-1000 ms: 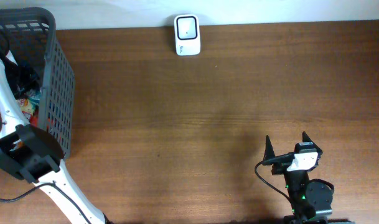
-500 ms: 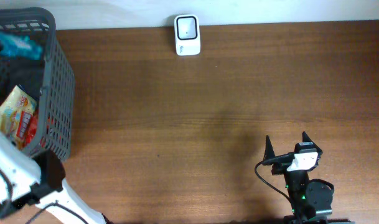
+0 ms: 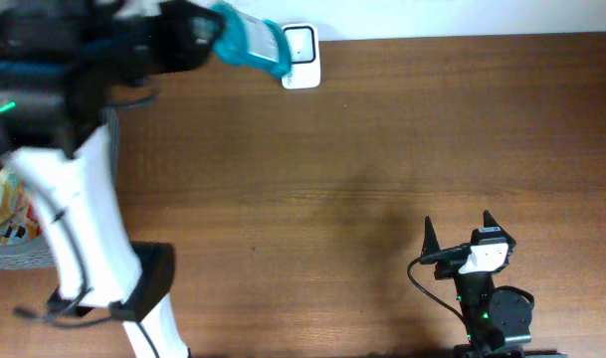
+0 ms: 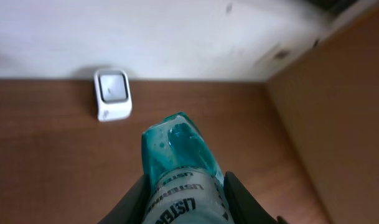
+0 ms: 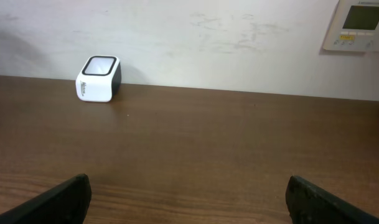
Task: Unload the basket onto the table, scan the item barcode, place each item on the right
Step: 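Lift the mouthwash out and place it on the table near the scanner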
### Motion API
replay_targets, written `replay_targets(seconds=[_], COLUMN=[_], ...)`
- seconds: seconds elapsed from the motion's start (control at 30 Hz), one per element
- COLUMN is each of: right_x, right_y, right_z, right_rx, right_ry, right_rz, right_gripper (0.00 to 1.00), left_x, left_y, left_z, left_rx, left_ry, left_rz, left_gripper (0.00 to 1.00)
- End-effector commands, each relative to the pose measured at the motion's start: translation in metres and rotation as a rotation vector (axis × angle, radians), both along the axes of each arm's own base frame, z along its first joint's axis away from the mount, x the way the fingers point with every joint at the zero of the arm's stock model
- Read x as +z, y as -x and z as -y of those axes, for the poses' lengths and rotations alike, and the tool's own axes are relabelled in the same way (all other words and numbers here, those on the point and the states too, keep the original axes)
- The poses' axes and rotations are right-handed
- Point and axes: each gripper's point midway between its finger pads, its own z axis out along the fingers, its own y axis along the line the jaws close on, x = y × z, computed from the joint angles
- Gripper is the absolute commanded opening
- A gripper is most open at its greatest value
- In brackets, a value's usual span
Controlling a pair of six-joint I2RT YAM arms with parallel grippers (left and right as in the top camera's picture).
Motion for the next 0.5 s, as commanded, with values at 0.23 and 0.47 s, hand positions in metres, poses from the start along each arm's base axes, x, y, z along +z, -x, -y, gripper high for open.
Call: replay_targets(seconds=[0.23,0.47], right_x=[-0.004,-0.004], right_y=[0.000,0.000], right_z=[0.003,0.003], right_rx=[-0.015,-0.015], right_ry=[0.007,0.007], right_rz=[-0.004,-0.004], right_gripper=[0.98,0.98], left_x=[-0.198,-0.282], left_y=[-0.069,-0.062], left_z=[0.136,0.221], left_rx=[-0.068,-0.202], left_ry=[-0.353,-0.403], left_rz=[-0.242,-0.270], left_gripper=[0.05,0.08])
